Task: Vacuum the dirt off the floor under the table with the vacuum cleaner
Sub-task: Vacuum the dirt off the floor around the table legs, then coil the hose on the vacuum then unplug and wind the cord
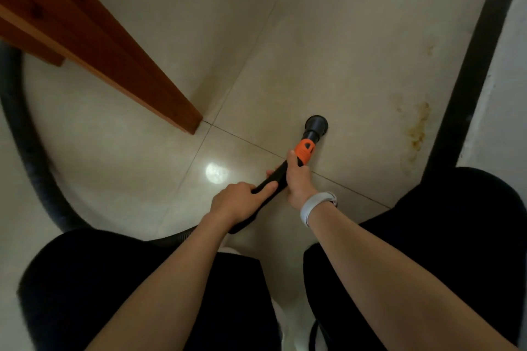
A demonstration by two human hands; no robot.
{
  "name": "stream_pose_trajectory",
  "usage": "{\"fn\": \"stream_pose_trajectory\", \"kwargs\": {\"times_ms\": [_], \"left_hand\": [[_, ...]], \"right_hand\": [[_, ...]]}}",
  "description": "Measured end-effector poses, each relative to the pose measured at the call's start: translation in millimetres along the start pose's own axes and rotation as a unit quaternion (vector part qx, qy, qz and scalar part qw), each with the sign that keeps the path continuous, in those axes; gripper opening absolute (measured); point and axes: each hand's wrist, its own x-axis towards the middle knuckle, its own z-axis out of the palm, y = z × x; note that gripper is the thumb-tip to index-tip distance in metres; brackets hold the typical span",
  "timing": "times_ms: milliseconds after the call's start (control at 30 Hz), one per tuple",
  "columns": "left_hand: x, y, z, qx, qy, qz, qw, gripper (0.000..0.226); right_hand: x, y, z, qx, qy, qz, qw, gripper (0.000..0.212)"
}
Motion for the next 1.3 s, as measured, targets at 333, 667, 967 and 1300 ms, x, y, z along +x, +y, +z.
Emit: {"fn": "stream_pose_trajectory", "kwargs": {"times_ms": [333,667,967,1300], "left_hand": [[-182.1,41.0,-115.8,-0.013,-0.012,-0.015,1.000,0.061],[-407.3,63.4,-220.8,-0.030,0.055,-0.006,0.998,0.056],[-515.0,-10.0,-306.8,-0.246,0.230,0.012,0.942,0.055],[-583.6,-188.2,-386.5,-0.399,0.319,-0.066,0.857,0.059]], "right_hand": [[-204.1,-47.5,23.7,0.035,0.001,0.005,0.999,0.027],[-474.6,-88.6,54.5,0.002,0.018,-0.050,0.999,0.032],[-620.8,-67.9,173.6,-0.100,-0.069,-0.262,0.957,0.016],[-696.4,32.1,357.4,-0.267,-0.250,-0.320,0.874,0.018]]}}
